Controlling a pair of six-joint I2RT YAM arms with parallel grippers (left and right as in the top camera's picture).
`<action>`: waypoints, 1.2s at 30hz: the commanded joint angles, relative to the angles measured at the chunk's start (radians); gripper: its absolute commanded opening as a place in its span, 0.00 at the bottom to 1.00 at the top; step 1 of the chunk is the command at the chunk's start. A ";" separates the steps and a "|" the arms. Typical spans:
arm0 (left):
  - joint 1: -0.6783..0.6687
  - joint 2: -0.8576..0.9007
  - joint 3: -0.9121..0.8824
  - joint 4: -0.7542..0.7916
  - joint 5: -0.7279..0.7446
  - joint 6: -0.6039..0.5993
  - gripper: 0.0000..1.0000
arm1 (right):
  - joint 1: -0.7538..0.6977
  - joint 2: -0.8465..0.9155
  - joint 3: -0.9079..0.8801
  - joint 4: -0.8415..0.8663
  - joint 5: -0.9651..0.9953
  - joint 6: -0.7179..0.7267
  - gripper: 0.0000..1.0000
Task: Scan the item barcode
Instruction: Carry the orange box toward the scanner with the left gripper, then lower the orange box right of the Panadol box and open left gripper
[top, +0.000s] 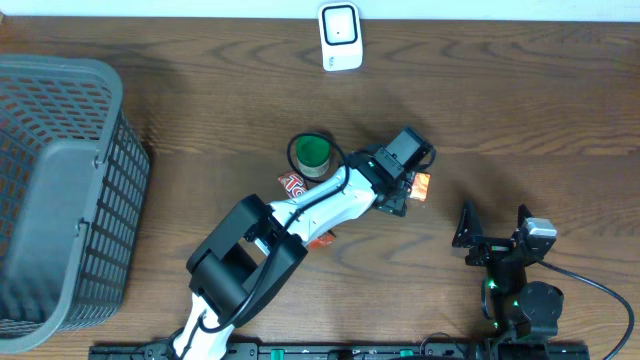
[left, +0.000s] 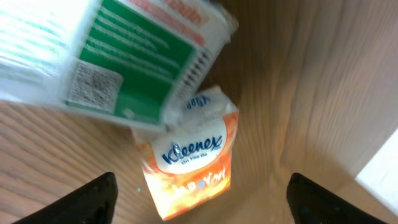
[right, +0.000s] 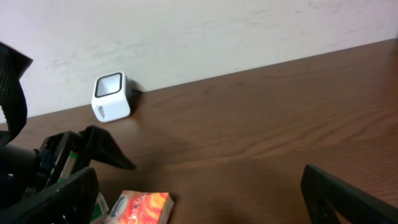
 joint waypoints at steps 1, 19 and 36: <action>0.002 0.007 0.000 0.012 -0.010 0.084 0.91 | -0.009 -0.004 -0.001 -0.004 0.005 0.008 0.99; 0.098 -0.417 0.024 0.042 -0.077 1.457 0.97 | -0.009 -0.004 -0.001 -0.004 0.005 0.008 0.99; 0.464 -0.889 0.032 0.030 -0.556 2.152 0.98 | -0.009 -0.004 -0.001 -0.004 0.005 0.008 0.99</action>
